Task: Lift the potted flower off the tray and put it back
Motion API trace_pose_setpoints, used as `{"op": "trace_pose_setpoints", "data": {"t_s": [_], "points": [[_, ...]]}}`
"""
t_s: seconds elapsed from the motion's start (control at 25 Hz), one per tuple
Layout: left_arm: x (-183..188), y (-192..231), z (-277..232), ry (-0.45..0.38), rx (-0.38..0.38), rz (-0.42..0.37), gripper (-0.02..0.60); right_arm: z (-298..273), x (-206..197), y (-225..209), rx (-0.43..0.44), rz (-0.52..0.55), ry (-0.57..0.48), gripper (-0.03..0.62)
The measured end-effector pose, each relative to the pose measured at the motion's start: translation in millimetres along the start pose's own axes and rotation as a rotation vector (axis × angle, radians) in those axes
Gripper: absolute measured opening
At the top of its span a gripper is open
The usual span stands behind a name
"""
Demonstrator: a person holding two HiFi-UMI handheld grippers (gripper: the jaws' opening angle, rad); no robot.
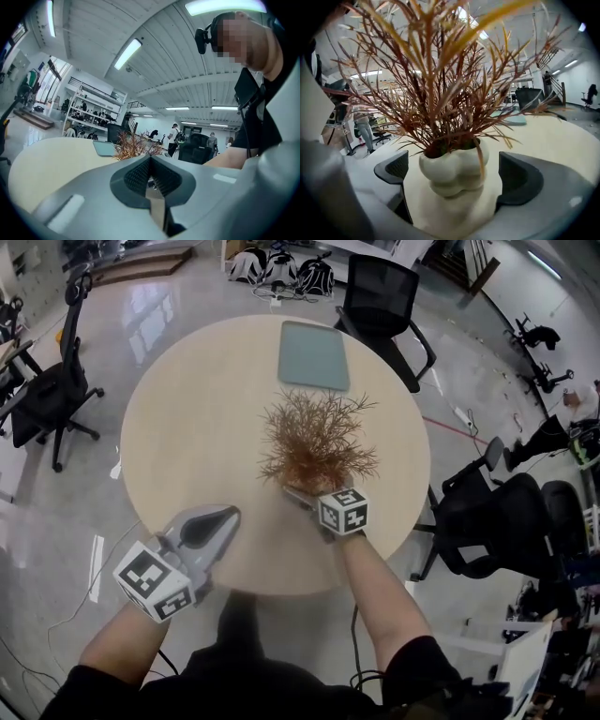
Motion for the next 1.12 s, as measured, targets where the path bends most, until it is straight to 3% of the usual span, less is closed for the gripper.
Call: {"op": "trace_pose_setpoints", "data": {"t_s": [0.36, 0.84, 1.12], "points": [[-12.6, 8.7, 9.6, 0.006, 0.008, 0.016, -0.002, -26.9, -13.2, -7.5, -0.008, 0.032, 0.072, 0.600], [-23.0, 8.6, 4.0, 0.024, 0.033, 0.039, -0.002, -39.3, 3.4, -4.0, 0.014, 0.069, 0.002, 0.561], [-26.3, 12.6, -3.3, 0.046, 0.028, 0.044, -0.002, -46.0, 4.1, -8.3, 0.053, 0.052, 0.046, 0.549]]}}
Point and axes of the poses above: the fingertips, and each gripper's own axes: z backward along the fingers, y to its left, x out of its top, the point moved 1 cm from there along z, backward along the fingers, and after that the axes turned 13 degrees about x, right-handed, at the moved point
